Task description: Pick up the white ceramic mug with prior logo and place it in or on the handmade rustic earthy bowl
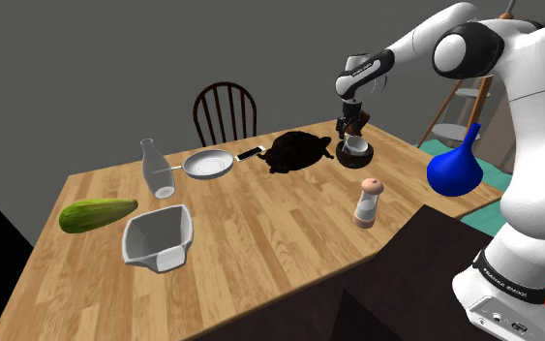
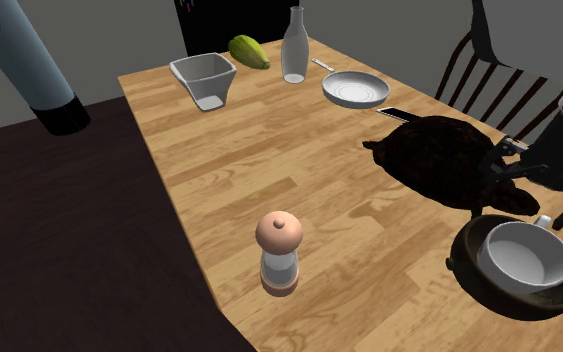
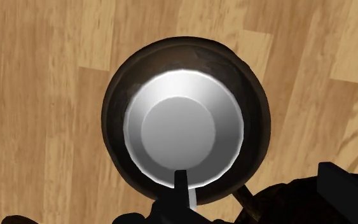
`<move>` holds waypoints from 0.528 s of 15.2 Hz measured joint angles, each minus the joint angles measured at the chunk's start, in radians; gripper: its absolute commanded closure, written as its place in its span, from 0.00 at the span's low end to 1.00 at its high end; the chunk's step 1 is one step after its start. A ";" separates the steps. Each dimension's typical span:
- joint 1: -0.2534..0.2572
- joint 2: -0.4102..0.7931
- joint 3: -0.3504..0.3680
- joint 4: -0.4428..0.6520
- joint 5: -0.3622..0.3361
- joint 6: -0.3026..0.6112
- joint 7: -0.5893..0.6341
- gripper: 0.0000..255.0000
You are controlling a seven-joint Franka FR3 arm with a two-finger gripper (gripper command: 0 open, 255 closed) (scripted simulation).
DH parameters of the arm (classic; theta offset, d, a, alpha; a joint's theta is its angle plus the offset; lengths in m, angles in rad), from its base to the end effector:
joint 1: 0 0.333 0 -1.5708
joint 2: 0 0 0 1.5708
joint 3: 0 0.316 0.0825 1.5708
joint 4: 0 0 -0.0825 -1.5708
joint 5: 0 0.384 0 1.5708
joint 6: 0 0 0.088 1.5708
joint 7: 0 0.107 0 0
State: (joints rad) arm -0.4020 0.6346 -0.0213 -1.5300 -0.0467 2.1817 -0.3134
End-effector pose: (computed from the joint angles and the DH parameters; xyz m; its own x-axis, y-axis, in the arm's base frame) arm 0.6458 -0.2903 0.2867 0.9969 -0.0791 -0.0003 -0.0790 -0.9954 0.0538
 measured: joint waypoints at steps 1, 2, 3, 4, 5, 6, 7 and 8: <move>-0.002 -0.011 0.000 0.012 0.001 -0.022 -0.003 0.00; 0.002 -0.022 0.000 0.022 0.000 -0.044 0.000 0.00; 0.002 -0.030 0.001 0.026 0.000 -0.055 0.000 0.00; 0.001 -0.035 0.001 0.027 0.001 -0.060 -0.001 0.00; 0.001 -0.038 0.000 0.026 0.001 -0.063 -0.002 0.00; 0.001 -0.039 0.000 0.025 0.001 -0.064 -0.002 0.00; 0.001 -0.039 0.000 0.025 0.001 -0.064 -0.003 0.00; 0.001 -0.040 0.000 0.025 0.001 -0.064 -0.003 0.00</move>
State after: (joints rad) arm -0.4014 0.5949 -0.0211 -1.5054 -0.0460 2.1175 -0.3161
